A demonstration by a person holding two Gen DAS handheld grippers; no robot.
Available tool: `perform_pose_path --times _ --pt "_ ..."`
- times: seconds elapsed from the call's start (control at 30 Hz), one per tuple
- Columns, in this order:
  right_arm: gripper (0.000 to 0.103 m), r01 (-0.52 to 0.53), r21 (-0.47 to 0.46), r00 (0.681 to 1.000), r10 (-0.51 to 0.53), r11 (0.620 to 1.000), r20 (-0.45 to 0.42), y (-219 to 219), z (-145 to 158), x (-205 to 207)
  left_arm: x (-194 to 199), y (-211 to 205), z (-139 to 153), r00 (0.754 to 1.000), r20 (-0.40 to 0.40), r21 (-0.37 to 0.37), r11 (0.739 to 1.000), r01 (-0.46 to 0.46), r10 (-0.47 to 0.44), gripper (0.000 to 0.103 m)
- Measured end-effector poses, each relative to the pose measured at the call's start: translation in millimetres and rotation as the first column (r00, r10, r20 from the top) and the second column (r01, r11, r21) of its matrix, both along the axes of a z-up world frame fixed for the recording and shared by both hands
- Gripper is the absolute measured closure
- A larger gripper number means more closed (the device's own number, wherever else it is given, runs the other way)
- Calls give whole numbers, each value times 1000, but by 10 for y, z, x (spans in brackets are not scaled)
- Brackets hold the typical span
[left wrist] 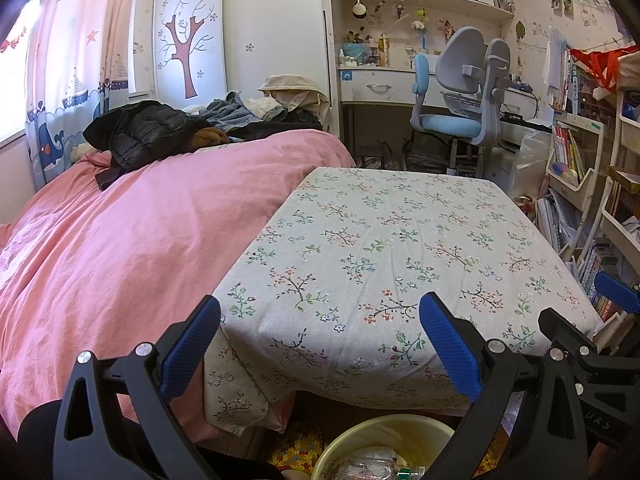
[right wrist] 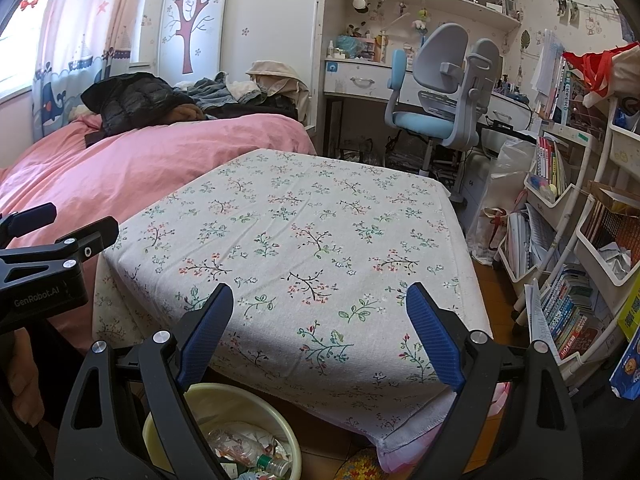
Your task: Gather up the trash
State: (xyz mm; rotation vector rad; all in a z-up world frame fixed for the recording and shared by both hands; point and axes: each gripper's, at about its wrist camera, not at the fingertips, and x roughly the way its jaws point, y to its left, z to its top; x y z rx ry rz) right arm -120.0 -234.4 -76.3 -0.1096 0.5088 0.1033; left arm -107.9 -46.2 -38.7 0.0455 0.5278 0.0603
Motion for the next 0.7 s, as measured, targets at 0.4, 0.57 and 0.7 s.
perform_pose_path --times 0.4,0.57,0.7 --pt "18 0 -1 1000 0 1000 0 7 2 -1 -25 -22 -25 1000 0 1 1000 2 -2 8" --pt "18 -1 -2 1000 1 1000 0 0 11 8 -30 -36 -36 1000 -1 2 1000 10 -10 8" --pt "18 0 -2 1000 0 1000 0 11 5 -1 -29 -47 -46 1000 1 8 1000 17 -17 8"
